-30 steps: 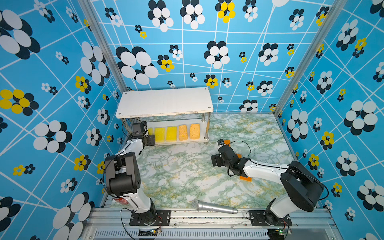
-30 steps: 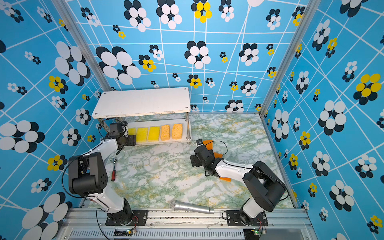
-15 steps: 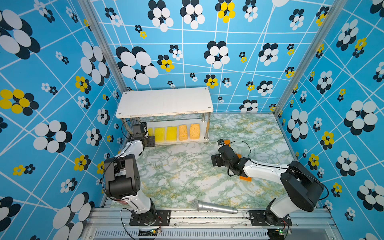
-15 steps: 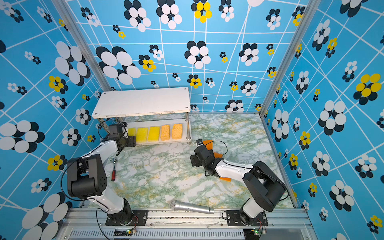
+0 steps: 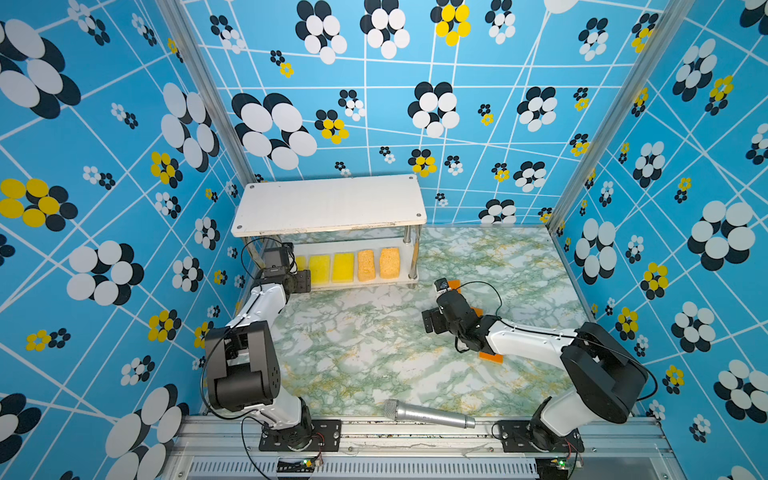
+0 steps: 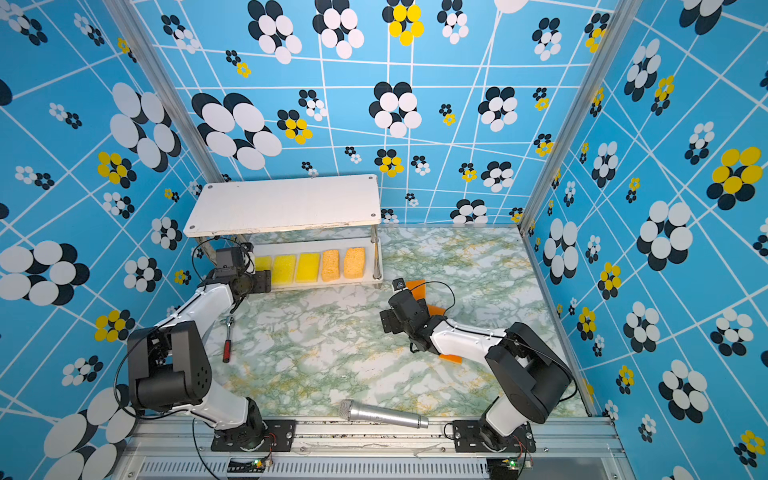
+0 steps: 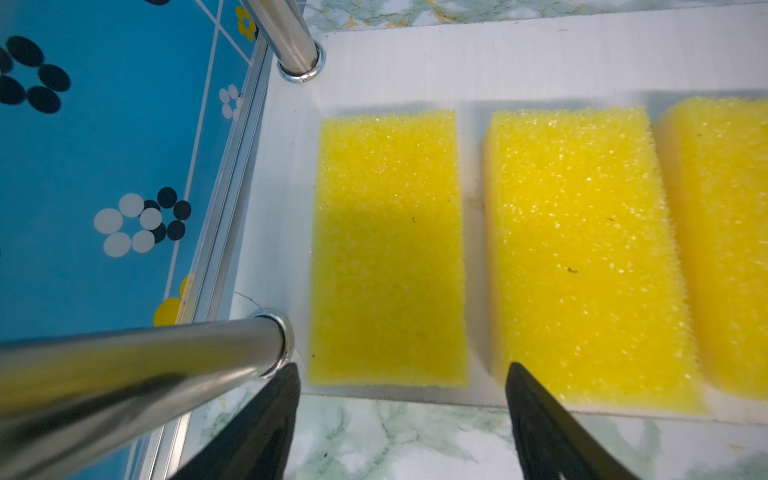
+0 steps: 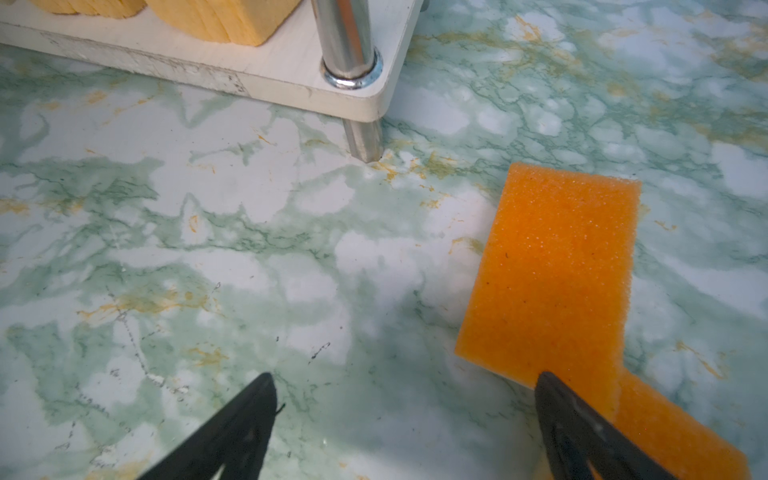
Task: Place and organize the cleaning sponges onto the shelf
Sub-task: 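Withdraw the left gripper from the shelf while the right gripper grasps an orange sponge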
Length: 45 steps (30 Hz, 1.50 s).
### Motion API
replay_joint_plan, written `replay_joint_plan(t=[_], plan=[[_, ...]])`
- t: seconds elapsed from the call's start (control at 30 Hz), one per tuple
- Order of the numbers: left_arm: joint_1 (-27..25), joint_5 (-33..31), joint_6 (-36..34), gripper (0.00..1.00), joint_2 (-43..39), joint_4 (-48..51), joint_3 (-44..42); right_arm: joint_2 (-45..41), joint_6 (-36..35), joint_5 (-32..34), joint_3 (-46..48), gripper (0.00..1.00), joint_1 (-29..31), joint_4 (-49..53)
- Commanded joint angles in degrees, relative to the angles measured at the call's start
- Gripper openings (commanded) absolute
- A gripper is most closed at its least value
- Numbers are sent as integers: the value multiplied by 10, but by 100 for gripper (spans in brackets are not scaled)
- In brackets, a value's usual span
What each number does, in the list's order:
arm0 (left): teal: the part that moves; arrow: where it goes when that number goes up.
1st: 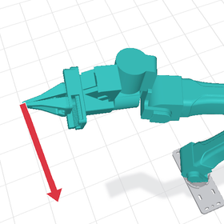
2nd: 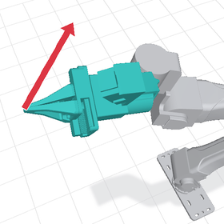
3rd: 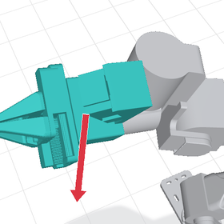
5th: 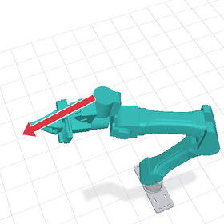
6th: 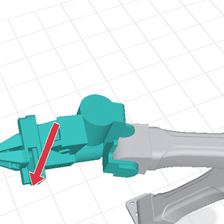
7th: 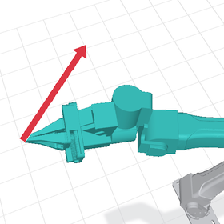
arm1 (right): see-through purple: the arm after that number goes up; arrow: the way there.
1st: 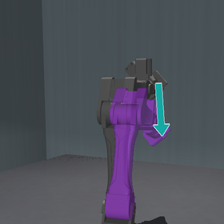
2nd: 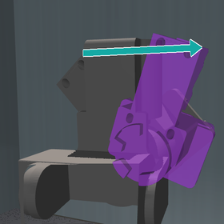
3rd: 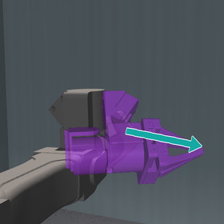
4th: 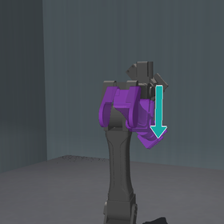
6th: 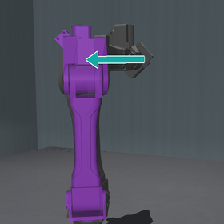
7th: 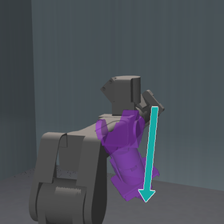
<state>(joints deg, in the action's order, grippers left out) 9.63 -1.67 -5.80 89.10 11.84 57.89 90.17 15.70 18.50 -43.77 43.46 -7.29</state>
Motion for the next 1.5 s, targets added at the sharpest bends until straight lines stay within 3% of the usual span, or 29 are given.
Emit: replay_joint_plan(t=[0.0,0.17,0.37,0.47,0.67,0.9,1.07,1.47], plan=[[-20,-27,12,80,-29,43,-7,-21,-1,0,-5,99,-3,13],[-60,-46,19,81,-80,65,-26,-58,9,-17,-9,99,-23,36],[-129,-47,42,88,-149,87,-29,-94,53,-108,-20,99,-108,78],[-160,-20,61,98,-186,84,-40,-87,59,-162,-27,99,-147,81],[-185,60,117,99,-277,42,-105,-32,58,-229,-53,99,-161,58],[-197,134,168,99,-382,-15,-196,23,91,-193,-64,99,-163,7],[-202,142,186,99,-422,-33,-230,39,92,-149,-76,99,-167,28],[-203,146,193,99,-397,-35,-227,87,108,-249,-77,99,-170,-23]])
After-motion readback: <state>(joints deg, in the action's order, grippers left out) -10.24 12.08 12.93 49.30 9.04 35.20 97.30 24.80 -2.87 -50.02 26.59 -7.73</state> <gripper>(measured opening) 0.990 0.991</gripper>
